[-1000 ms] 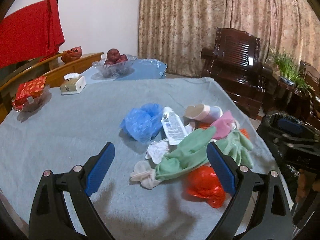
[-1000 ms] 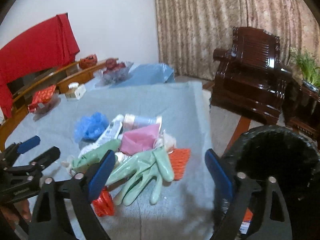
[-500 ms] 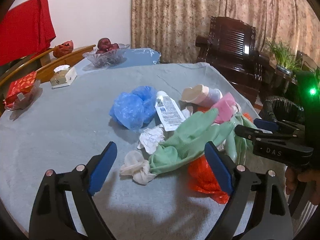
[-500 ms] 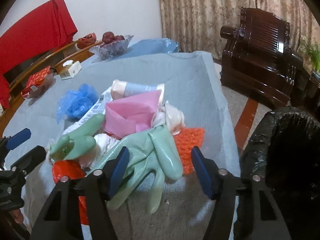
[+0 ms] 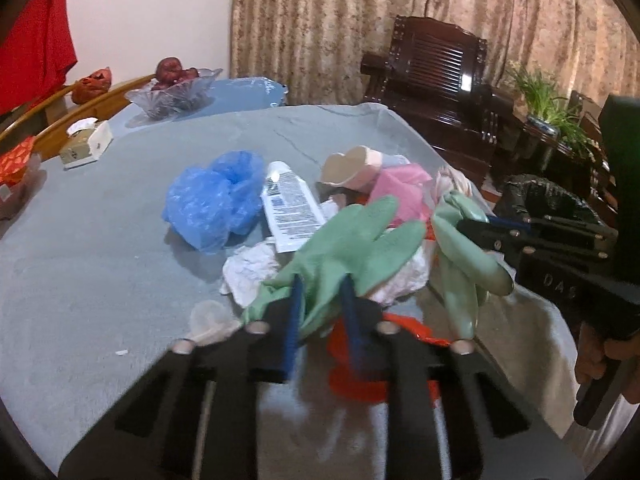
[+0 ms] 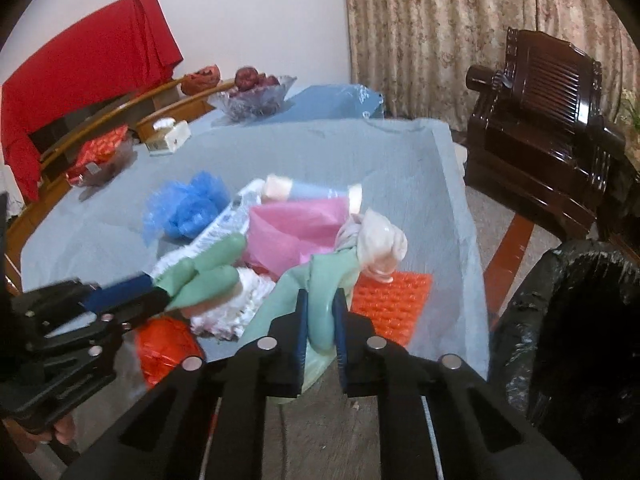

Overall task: Collect trash
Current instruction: 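Grasp a green glove with left tool while right tool grasps the other glove, then carry both green gloves over the bin and open both tools to drop them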

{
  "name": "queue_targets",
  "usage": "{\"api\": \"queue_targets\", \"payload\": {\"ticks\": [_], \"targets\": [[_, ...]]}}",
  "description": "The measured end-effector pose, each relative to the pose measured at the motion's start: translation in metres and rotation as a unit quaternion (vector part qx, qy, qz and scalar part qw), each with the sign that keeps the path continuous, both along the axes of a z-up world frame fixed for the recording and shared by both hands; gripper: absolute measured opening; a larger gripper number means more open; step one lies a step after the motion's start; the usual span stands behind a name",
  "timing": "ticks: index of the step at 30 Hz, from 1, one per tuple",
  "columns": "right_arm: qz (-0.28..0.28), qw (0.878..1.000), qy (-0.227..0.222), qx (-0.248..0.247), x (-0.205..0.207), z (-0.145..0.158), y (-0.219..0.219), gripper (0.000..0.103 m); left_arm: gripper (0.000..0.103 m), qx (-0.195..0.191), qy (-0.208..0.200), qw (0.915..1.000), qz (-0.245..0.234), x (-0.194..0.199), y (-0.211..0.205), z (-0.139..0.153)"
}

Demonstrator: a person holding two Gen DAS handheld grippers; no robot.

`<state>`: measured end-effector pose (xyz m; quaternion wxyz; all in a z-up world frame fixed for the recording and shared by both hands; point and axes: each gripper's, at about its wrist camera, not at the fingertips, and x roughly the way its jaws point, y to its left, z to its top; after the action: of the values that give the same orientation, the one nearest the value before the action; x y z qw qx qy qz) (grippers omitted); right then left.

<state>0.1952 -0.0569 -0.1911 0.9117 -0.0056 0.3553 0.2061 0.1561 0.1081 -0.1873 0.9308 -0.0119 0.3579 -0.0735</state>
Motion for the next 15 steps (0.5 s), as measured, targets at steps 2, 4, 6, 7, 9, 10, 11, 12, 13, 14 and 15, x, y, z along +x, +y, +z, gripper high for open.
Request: {"api": "queue_targets", "payload": {"ticks": [2, 4, 6, 7, 9, 10, 11, 12, 13, 14, 15], "targets": [[0.002, 1.000, -0.008, 0.006, -0.003, 0.008, -0.001, 0.012, 0.007, -0.002, -0.003, 1.0000, -0.002, -0.002, -0.001, 0.004], [0.002, 1.000, -0.016, 0.013, -0.007, 0.015, -0.003, 0.012, 0.005, -0.009, -0.006, 0.9999, -0.003, -0.003, 0.000, 0.009], [0.002, 0.999, -0.024, 0.022, -0.011, 0.024, -0.006, 0.012, 0.005, -0.017, -0.010, 0.9998, 0.000, -0.005, 0.002, 0.015], [0.002, 0.999, -0.026, 0.024, -0.012, 0.025, -0.007, 0.012, 0.005, -0.020, -0.013, 0.9997, 0.001, -0.007, 0.003, 0.019], [0.002, 0.999, -0.032, 0.027, -0.015, 0.032, -0.009, 0.012, 0.004, -0.023, -0.021, 0.9995, 0.004, -0.009, 0.006, 0.025], [0.002, 0.999, -0.036, 0.027, -0.017, 0.035, -0.010, 0.012, 0.004, -0.024, -0.023, 0.9994, 0.006, -0.010, 0.007, 0.028], [0.003, 0.999, -0.038, 0.028, -0.019, 0.037, -0.011, 0.012, 0.004, -0.027, -0.026, 0.9993, 0.008, -0.011, 0.009, 0.030], [0.003, 0.999, -0.040, 0.028, -0.021, 0.039, -0.012, 0.012, 0.004, -0.031, -0.027, 0.9991, 0.011, -0.013, 0.011, 0.032], [0.002, 0.999, -0.043, 0.029, -0.022, 0.042, -0.014, 0.012, 0.004, -0.035, -0.028, 0.9989, 0.015, -0.014, 0.012, 0.035], [0.002, 0.999, -0.045, 0.029, -0.024, 0.044, -0.014, 0.012, 0.003, -0.040, -0.029, 0.9986, 0.017, -0.015, 0.014, 0.037], [0.002, 0.998, -0.048, 0.031, -0.025, 0.047, -0.014, 0.012, 0.003, -0.046, -0.033, 0.9982, 0.019, -0.017, 0.015, 0.041]]}}
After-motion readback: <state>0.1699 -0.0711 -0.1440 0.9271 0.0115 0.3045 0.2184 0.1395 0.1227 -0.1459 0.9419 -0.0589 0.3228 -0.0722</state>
